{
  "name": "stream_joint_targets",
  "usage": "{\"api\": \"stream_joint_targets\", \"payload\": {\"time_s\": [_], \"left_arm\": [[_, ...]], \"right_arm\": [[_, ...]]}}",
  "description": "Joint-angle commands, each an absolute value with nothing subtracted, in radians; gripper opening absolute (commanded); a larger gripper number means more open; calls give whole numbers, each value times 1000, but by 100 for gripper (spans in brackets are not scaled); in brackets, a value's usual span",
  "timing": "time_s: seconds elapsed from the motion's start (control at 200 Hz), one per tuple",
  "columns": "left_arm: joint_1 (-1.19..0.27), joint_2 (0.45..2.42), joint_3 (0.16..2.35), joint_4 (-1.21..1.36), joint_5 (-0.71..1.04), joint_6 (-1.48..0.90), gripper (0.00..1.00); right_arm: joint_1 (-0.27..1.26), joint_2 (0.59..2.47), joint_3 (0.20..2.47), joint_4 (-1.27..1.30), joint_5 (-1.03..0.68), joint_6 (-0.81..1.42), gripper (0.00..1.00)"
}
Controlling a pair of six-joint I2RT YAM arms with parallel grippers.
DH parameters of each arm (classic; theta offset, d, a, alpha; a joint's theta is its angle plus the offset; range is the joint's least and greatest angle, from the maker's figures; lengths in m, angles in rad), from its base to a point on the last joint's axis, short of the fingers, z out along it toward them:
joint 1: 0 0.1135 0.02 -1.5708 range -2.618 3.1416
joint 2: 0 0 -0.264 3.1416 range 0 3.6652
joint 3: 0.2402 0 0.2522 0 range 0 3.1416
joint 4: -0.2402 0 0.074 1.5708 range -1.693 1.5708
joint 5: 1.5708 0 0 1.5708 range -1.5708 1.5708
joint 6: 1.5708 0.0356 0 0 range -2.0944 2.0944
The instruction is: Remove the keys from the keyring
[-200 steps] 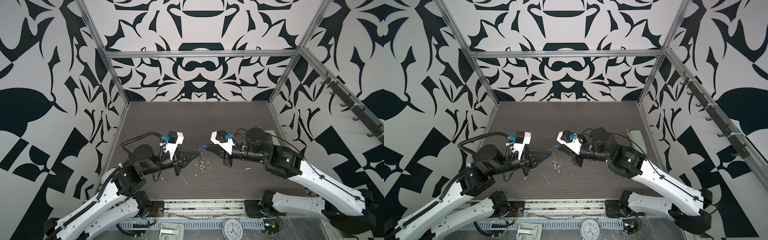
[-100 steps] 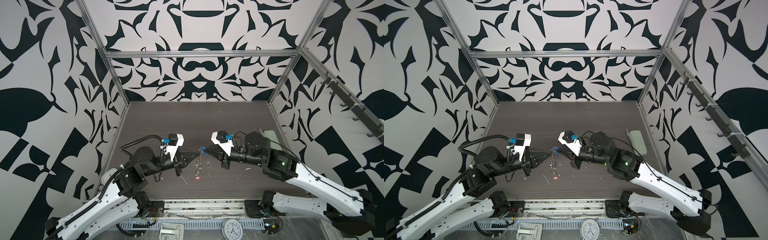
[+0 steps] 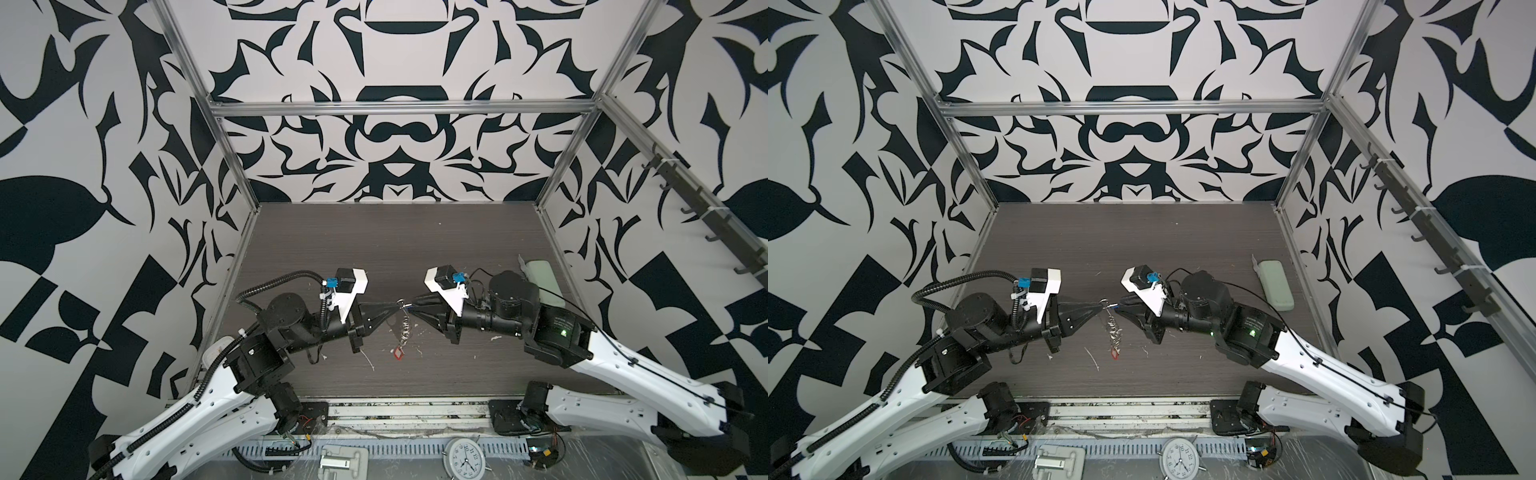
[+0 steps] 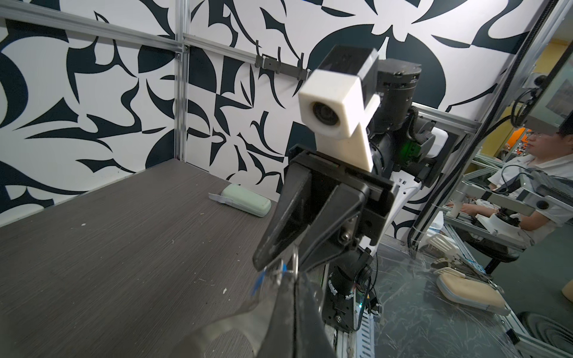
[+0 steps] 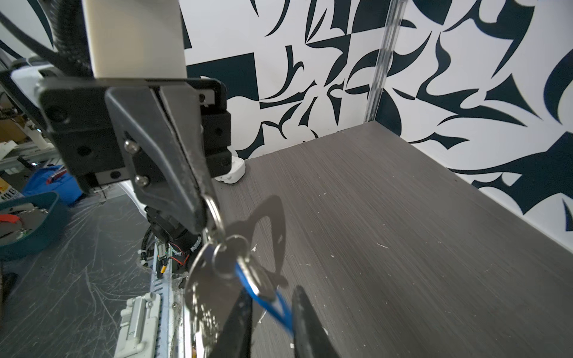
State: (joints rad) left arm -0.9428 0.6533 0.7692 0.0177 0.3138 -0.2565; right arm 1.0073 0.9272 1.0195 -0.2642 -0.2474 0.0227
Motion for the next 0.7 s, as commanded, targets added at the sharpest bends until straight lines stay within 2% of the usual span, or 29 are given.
{"api": "stream_joint_targets", "payload": {"time_s": [0.0, 0.325, 0.695], "left_arm": [[-946, 638, 811, 29, 313, -239, 0], [-946, 645, 808, 25, 304, -236, 0], [-946, 641, 787, 56, 326, -241, 0]], "right_arm": [[1006, 886, 1014, -219, -243, 32, 36], [1005, 807, 966, -52, -268, 26, 46], [1005, 897, 987, 66, -358, 76, 46]]}}
